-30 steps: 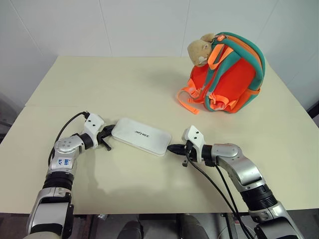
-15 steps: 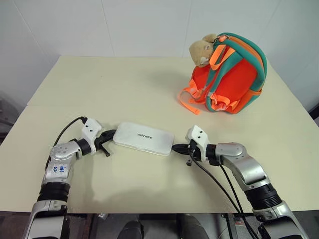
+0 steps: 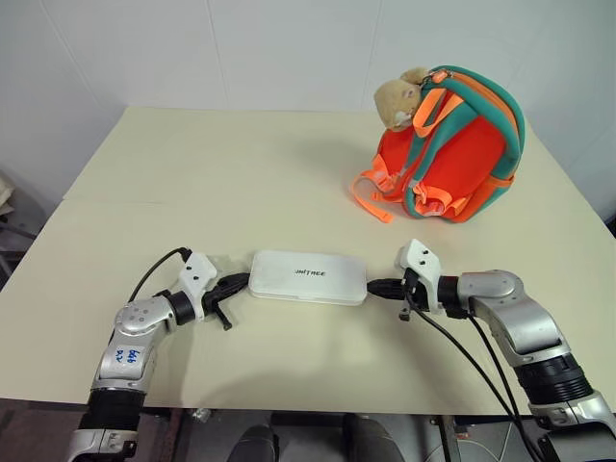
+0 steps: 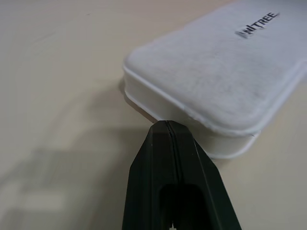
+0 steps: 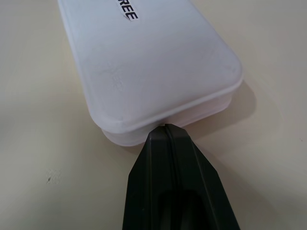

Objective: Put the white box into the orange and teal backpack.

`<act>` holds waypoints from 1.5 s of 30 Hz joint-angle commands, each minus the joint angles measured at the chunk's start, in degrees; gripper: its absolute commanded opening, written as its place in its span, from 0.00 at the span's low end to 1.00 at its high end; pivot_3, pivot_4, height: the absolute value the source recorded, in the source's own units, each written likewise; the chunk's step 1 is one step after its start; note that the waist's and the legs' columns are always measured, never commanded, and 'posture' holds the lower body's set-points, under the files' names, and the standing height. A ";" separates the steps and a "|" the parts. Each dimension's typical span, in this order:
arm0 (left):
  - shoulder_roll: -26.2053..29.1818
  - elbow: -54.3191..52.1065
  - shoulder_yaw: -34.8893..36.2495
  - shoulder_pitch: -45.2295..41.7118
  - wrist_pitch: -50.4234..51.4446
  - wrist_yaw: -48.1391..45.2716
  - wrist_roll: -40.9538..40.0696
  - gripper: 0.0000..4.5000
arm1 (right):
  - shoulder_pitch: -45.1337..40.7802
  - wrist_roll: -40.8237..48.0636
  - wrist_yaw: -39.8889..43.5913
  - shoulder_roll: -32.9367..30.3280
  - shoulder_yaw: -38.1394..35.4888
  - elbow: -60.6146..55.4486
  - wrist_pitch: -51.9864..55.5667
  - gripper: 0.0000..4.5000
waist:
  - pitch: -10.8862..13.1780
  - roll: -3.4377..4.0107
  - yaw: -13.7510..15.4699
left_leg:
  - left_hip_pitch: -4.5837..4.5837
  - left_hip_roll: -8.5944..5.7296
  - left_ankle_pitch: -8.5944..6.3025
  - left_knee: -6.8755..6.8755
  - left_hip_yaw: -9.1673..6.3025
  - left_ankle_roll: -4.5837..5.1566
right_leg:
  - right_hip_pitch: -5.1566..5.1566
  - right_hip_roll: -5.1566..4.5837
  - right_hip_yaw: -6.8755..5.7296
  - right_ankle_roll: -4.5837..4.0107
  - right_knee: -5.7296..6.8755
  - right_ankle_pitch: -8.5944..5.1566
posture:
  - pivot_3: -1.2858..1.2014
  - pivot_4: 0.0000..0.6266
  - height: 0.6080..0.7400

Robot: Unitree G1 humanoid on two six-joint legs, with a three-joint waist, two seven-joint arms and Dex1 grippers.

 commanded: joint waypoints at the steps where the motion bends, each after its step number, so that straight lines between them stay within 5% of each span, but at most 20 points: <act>1: -1.43 -2.79 -4.19 2.44 1.98 -0.59 -0.07 0.00 | 1.98 2.15 1.33 -2.44 -2.51 -3.57 0.36 0.03 | -0.01 0.01 0.27 | 0.01 -0.02 0.00 0.01 0.00 0.00 | 0.02 -0.02 0.00 0.00 -0.01 0.00 | 0.52 0.24 1.00; 17: -3.52 -9.80 -7.50 6.62 6.25 1.67 -0.56 0.00 | 7.65 2.30 2.93 -7.10 -6.10 0.13 -3.93 0.03 | -0.05 0.08 1.01 | 0.05 -0.04 0.00 0.12 0.02 0.01 | 0.08 -0.01 0.01 0.00 0.00 0.00 | 0.52 0.24 1.00; 27: -1.42 -8.29 -5.36 5.19 5.77 2.59 -0.46 0.00 | 2.37 -1.77 2.22 -7.52 -5.17 12.06 -9.70 0.03 | -0.05 0.09 0.70 | 0.09 -0.04 0.01 0.16 0.04 0.01 | 0.12 0.00 0.01 -0.02 0.00 0.04 | 0.52 0.24 1.00; 37: -1.04 -7.65 -5.25 3.93 5.56 2.74 -0.70 0.00 | -9.88 -7.41 1.04 -2.69 -2.14 30.75 -19.66 0.03 | -0.06 0.09 -0.49 | 0.12 -0.01 0.08 0.15 0.04 0.02 | 0.15 0.02 0.02 -0.05 0.01 0.12 | 0.52 0.24 1.00; 45: -1.37 -7.90 -5.35 3.64 5.52 3.16 -0.67 0.00 | -10.49 -7.44 0.95 3.42 0.15 25.50 -17.51 0.03 | -0.07 0.07 -1.40 | 0.14 0.02 0.08 0.14 0.02 0.01 | 0.14 0.05 0.03 -0.04 0.04 0.13 | 0.52 0.24 1.00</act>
